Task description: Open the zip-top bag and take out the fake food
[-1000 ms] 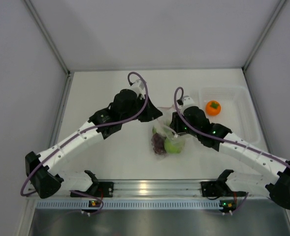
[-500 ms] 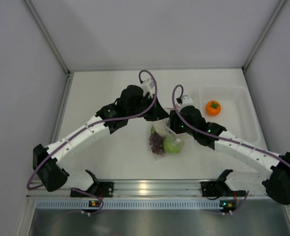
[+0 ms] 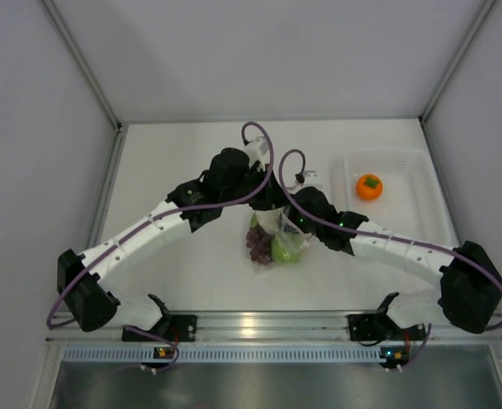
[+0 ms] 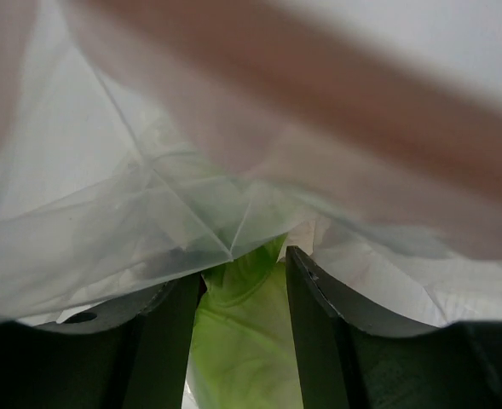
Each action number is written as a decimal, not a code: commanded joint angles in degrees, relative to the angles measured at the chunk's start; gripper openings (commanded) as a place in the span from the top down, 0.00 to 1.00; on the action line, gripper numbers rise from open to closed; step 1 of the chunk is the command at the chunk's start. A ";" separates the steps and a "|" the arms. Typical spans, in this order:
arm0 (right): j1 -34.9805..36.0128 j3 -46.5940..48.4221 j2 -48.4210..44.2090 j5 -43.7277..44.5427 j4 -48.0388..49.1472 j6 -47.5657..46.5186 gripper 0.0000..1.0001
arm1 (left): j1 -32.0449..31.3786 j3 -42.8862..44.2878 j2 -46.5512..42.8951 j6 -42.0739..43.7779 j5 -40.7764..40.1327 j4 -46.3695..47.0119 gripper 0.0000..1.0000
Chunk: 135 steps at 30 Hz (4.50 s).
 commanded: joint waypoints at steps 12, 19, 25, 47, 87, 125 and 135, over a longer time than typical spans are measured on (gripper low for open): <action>1.12 2.29 2.94 3.56 7.88 -3.22 0.86 | -0.30 1.46 -1.31 0.98 0.33 3.29 1.00; 1.12 0.88 0.04 3.47 9.02 -5.59 1.00 | -0.22 0.58 -2.45 1.51 -1.87 3.29 1.00; 1.12 -0.70 -6.55 3.73 8.42 -9.63 1.00 | -0.21 -1.35 -4.12 1.16 -6.87 3.20 1.00; 1.12 7.65 -18.85 3.56 -9.87 -17.28 1.00 | -0.13 -4.34 -6.32 -1.39 -18.92 3.20 1.00; 1.12 23.12 -13.49 -3.66 -12.15 -17.73 1.00 | -3.11 -3.64 -3.15 2.65 -18.39 2.06 1.00; 0.33 19.70 -27.81 -9.46 -0.39 -18.87 1.00 | -3.03 -6.72 -3.68 -1.30 -25.16 1.97 1.00; 0.42 17.58 -29.32 -8.13 5.06 -16.67 1.00 | -2.94 -6.80 -2.98 -2.00 -25.69 1.97 1.00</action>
